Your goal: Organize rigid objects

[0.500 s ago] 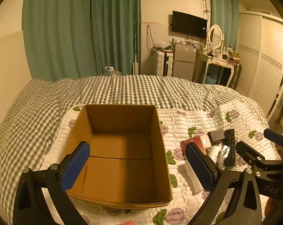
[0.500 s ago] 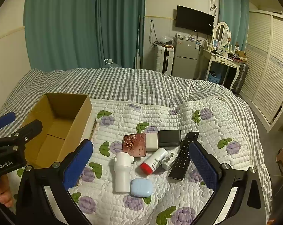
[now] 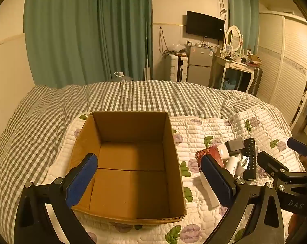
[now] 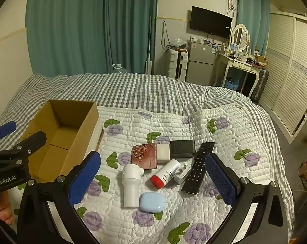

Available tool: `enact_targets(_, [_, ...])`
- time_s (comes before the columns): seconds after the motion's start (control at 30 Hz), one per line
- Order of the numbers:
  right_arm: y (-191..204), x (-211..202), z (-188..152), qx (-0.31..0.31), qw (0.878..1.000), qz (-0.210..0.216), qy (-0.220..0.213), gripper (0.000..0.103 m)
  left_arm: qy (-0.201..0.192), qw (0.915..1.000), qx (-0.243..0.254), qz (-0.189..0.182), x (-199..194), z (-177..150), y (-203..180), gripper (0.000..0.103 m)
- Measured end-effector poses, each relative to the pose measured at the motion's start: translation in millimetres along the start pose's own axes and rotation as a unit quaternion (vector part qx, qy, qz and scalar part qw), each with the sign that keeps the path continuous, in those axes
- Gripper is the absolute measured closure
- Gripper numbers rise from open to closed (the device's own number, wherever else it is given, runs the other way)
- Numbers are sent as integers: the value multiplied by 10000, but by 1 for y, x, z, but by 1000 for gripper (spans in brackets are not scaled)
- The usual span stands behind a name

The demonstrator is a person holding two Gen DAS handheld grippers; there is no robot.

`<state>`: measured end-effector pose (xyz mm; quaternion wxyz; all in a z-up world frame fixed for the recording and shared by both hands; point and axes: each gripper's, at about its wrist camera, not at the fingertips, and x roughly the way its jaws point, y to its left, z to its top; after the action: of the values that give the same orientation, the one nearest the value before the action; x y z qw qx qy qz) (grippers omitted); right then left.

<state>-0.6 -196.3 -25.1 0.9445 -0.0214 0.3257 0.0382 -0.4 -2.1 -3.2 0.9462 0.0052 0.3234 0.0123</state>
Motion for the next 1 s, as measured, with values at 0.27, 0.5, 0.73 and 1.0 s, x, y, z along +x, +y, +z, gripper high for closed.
enact_targets(0.27, [-1, 1, 0, -21, 10000, 3, 7, 0, 24, 10000, -2, -6, 1, 0, -1, 0])
enact_targets(0.5, [1, 2, 0, -36, 10000, -12, 18, 0, 22, 10000, -42, -32, 2, -1, 0, 0])
enact_targets(0.73, [2, 1, 0, -42, 10000, -15, 17, 0, 16, 10000, -40, -30, 1, -1, 0, 0])
enact_targets(1.0, [2, 1, 0, -51, 10000, -16, 22, 0, 19, 10000, -39, -18, 1, -1, 0, 0])
